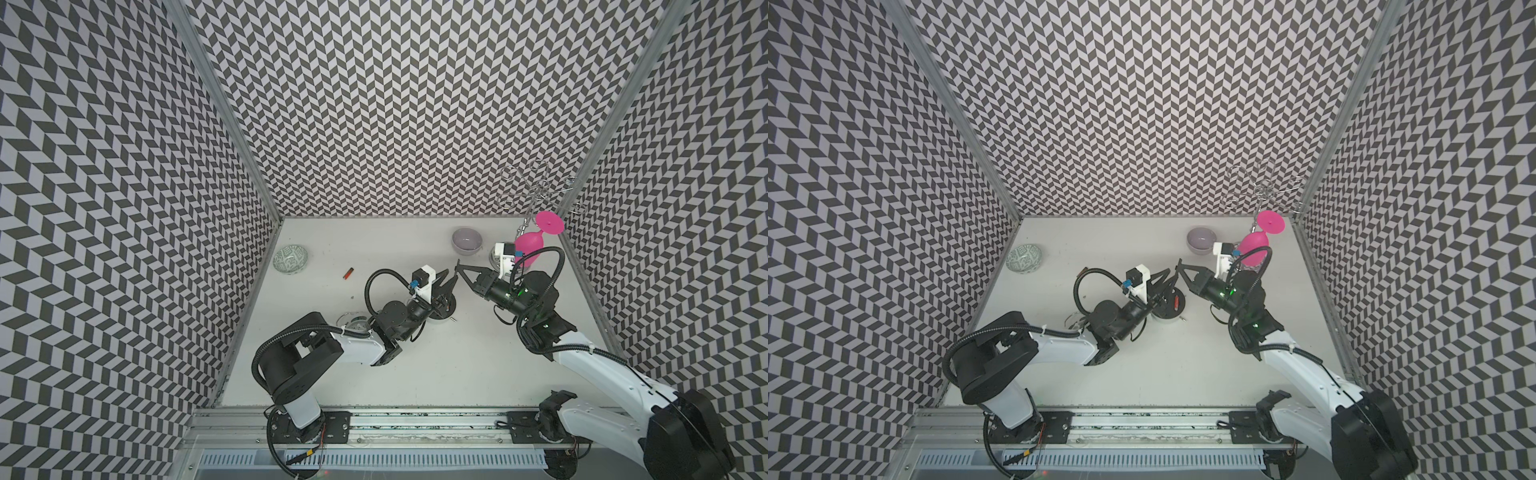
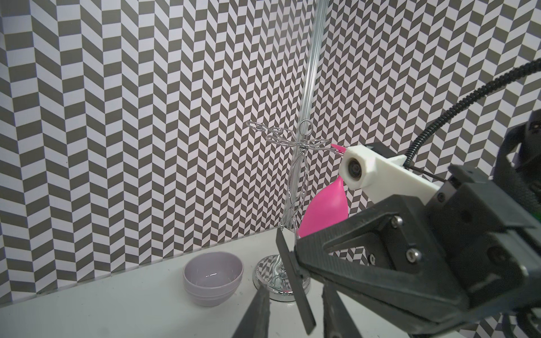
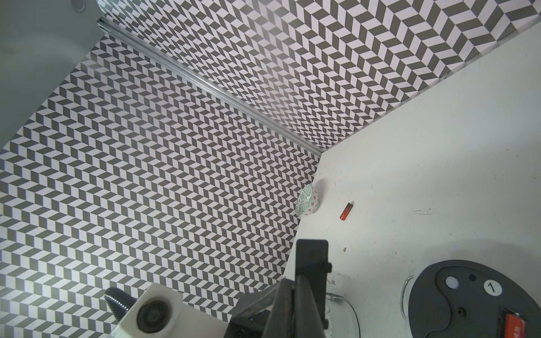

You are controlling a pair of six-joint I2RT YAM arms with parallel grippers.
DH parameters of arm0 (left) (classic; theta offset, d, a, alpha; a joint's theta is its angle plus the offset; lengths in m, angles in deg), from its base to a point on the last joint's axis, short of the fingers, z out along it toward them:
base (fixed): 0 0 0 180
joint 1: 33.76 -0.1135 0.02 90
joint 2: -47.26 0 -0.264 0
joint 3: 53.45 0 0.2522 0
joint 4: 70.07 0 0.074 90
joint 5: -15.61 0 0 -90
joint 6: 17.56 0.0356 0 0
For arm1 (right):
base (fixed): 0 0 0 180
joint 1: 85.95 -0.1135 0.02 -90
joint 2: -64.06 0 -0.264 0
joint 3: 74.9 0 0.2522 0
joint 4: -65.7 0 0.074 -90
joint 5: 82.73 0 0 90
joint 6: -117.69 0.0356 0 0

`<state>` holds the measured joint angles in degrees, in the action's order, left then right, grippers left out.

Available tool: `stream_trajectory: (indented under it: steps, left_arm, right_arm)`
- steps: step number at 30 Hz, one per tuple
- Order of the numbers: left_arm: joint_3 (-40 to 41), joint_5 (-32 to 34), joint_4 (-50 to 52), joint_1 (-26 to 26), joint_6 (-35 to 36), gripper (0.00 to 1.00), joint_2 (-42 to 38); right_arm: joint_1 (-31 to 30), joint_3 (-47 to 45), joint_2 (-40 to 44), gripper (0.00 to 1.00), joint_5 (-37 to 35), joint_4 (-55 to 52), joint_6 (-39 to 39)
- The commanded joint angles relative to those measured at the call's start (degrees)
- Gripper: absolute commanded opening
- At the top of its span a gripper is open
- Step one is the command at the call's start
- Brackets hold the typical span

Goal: Insert the battery into the alarm
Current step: Pick up the cover from the center of the board.

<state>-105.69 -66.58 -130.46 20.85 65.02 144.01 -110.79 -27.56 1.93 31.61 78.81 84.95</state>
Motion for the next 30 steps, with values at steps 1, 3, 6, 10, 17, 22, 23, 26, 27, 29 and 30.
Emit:
stream_trajectory:
  steps: [1,3,6,10,17,22,23,26,27,29,30]
  left_arm:
    - [-1.83,-0.59,1.24,0.00,-0.72,0.29,0.92]
    - [-2.12,-0.96,1.90,0.05,-0.80,0.26,1.10]
    - [-2.13,-1.16,1.82,0.10,-1.03,0.22,1.35]
    - [-2.30,-1.13,2.17,0.04,-1.10,0.16,1.46]
    - [-2.48,-0.52,2.78,0.05,-1.01,0.08,1.44]
    - [-2.48,0.15,3.04,0.05,-0.41,0.03,1.55]
    - [-2.48,0.39,3.10,0.03,-0.06,0.02,1.57]
    - [-2.48,1.80,3.46,-0.04,2.67,0.01,1.61]
    - [-2.53,2.63,3.72,-0.08,4.27,0.00,1.75]
    - [-2.82,4.80,4.55,-0.03,8.99,0.00,1.94]
    - [-2.91,6.39,4.96,-0.03,12.00,0.00,1.98]
  right_arm:
    - [0.24,-0.47,0.56,0.01,0.74,4.64,0.84]
    - [0.23,-0.47,0.52,0.01,0.80,4.72,0.84]
    - [0.28,-0.53,0.40,0.01,0.91,4.81,0.86]
    - [0.23,-0.45,0.11,0.01,0.98,4.91,0.84]
    - [0.23,-0.58,-0.32,0.01,1.06,4.81,0.77]
    - [0.24,-0.45,-0.41,0.02,1.10,4.43,0.76]
    - [0.23,-0.46,-0.29,0.04,0.92,4.29,0.65]
    - [0.28,-0.30,0.44,0.20,-0.21,3.05,0.19]
    - [0.24,-0.28,0.88,0.27,-0.83,2.37,-0.09]
    - [0.23,0.04,1.84,0.37,-2.27,0.53,-0.81]
    - [0.24,0.35,2.33,0.41,-3.24,-1.11,-1.20]
